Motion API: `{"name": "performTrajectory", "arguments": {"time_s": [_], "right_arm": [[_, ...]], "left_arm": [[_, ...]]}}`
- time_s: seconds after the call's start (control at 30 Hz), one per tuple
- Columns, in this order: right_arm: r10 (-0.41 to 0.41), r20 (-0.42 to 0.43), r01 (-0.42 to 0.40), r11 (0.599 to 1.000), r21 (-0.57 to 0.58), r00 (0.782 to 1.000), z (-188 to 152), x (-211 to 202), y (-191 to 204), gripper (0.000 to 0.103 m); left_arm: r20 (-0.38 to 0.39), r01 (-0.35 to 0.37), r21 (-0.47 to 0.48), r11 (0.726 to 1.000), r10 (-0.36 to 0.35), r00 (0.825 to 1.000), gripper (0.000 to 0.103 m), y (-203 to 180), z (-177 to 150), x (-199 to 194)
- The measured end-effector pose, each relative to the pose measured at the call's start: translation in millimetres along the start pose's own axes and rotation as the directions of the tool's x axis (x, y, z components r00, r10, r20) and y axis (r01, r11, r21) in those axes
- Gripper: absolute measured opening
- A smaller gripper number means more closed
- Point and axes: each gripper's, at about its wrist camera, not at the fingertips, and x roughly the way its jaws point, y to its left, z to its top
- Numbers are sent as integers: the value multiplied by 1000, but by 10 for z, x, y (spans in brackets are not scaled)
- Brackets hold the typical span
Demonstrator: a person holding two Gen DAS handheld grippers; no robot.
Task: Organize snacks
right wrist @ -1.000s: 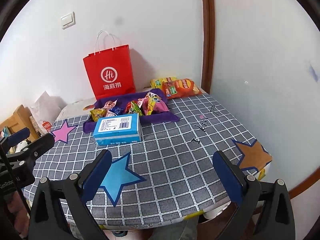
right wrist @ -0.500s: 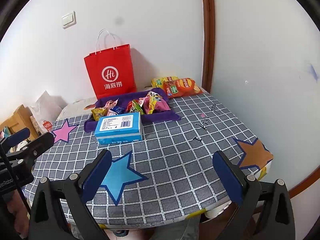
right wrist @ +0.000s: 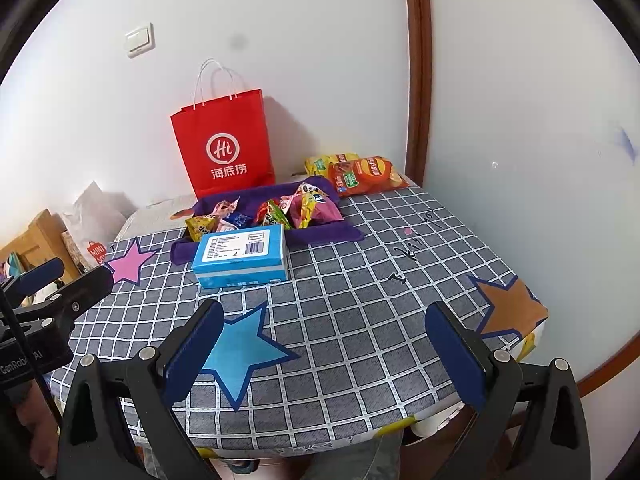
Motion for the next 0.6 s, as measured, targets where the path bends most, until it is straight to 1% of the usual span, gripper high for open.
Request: {"name": "performTrajectory", "arguments": {"time_s": [0.6], "right_arm": [[4, 4, -4, 1000, 4, 1000, -7, -11, 21, 100]], "left_arm": [[1, 4, -1, 1000, -4, 1000, 101, -6, -1, 7]]}}
